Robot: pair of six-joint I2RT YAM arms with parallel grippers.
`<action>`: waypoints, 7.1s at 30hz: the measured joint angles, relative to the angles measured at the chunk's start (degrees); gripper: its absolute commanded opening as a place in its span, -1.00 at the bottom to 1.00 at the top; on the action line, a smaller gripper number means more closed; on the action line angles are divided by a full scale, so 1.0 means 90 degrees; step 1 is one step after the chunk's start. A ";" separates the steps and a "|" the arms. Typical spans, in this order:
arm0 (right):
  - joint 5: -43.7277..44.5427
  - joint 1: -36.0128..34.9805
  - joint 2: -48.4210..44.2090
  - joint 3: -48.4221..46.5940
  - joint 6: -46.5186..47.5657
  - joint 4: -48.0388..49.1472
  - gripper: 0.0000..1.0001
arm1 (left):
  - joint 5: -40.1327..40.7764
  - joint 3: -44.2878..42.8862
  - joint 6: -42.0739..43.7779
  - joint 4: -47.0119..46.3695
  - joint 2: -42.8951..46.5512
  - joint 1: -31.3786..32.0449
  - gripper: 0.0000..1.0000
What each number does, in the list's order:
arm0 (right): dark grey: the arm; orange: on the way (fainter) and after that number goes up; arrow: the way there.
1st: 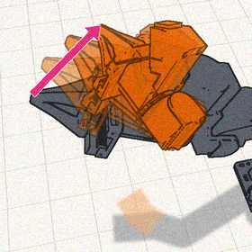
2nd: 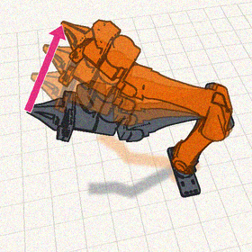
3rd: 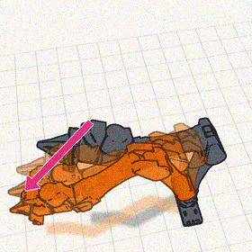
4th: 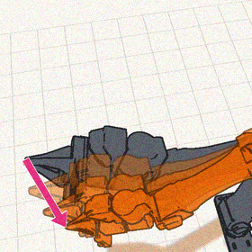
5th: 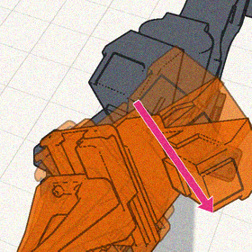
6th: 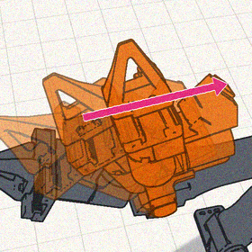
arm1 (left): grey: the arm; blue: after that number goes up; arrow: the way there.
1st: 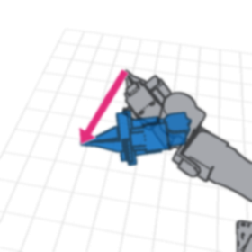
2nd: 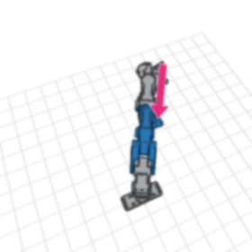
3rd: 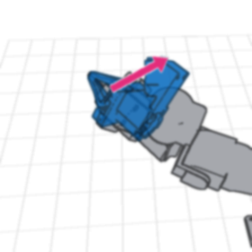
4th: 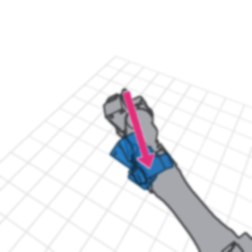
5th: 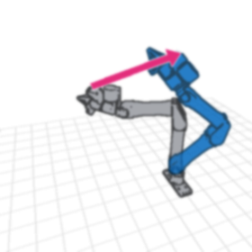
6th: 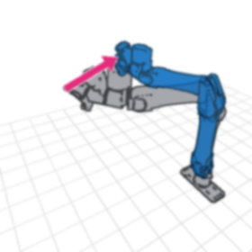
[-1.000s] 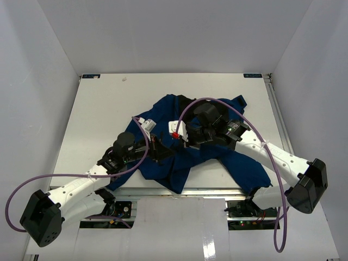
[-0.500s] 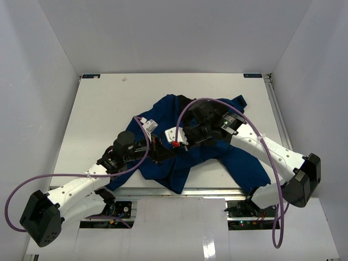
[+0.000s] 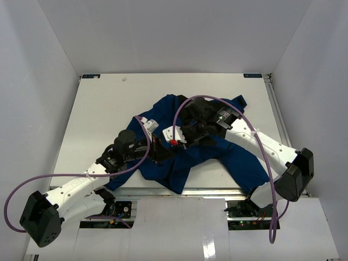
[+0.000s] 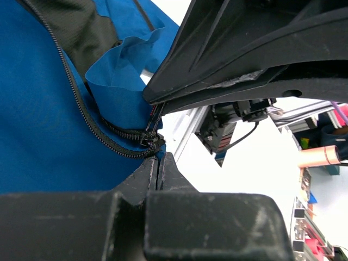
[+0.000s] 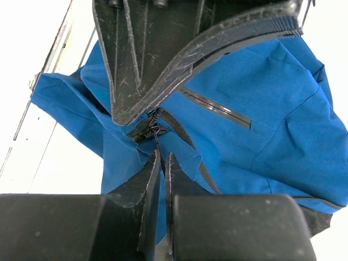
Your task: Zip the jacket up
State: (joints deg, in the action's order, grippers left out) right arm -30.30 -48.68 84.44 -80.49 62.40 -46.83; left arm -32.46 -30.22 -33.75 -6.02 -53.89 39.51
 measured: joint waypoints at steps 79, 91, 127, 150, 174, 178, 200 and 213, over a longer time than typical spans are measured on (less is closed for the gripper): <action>0.2051 -0.0679 -0.1713 0.2924 -0.5601 0.4510 -0.84 | 0.2528 0.0221 -0.2591 0.1187 0.1375 0.0442 0.43; 0.2122 -0.0737 -0.1988 0.3274 -0.5978 0.4873 -0.84 | 0.3213 0.1152 -0.4094 -0.0309 0.1936 0.0442 0.25; 0.2594 -0.0554 -0.1718 0.3211 -0.6188 0.5368 -0.85 | 0.3524 0.1283 -0.3249 -0.0796 0.1865 0.0439 -1.00; 0.2733 0.1455 -0.1013 0.2724 -0.6247 0.5073 -0.85 | 0.3924 0.0813 -0.2972 0.0658 0.3239 0.0423 -1.00; 0.2086 0.1695 -0.1272 0.2728 -0.6253 0.4980 -0.84 | 0.4243 -0.0680 -0.0936 0.2347 0.3164 0.0423 0.40; 0.1803 0.1666 -0.1638 0.2900 -0.6320 0.5044 -0.84 | 0.3484 -0.1501 -0.0066 0.2050 0.1652 0.0423 0.55; 0.1471 0.0703 -0.2099 0.3262 -0.6554 0.5463 -0.85 | 0.2698 -0.2001 0.1864 0.1181 -0.1163 0.0427 -1.00; 0.1561 0.0736 -0.2327 0.3374 -0.6529 0.5775 -0.85 | 0.2898 -0.1692 0.1161 0.1748 0.0368 0.0464 -1.00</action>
State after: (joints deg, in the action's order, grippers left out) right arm -16.25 -42.05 63.50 -50.12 3.64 5.14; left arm -6.38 -45.45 -23.30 9.71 -50.58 43.68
